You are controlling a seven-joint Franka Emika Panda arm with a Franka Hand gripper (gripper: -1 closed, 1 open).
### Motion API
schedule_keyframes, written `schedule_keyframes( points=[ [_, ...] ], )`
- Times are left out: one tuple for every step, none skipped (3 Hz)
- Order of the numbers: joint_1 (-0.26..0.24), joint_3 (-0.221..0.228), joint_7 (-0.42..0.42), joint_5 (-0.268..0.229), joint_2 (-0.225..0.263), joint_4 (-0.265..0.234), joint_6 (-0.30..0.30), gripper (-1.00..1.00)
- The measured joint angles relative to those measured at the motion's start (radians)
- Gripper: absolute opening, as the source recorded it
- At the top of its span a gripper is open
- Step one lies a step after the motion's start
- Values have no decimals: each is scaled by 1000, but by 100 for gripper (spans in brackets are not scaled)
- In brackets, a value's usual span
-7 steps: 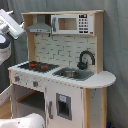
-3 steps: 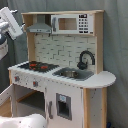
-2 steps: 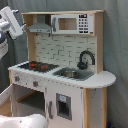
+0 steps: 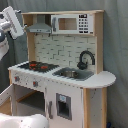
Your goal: Play with the kitchen
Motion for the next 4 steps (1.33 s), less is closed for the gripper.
schedule_keyframes(
  points=[
    [-49, -4, 59, 0, 1, 58, -65, 100],
    [-103, -7, 123, 0, 4, 101, -125, 100],
    [-155, -2, 190, 0, 4, 103, -190, 100],
    [-174, 3, 209, 0, 3, 103, -290, 100]
  ],
)
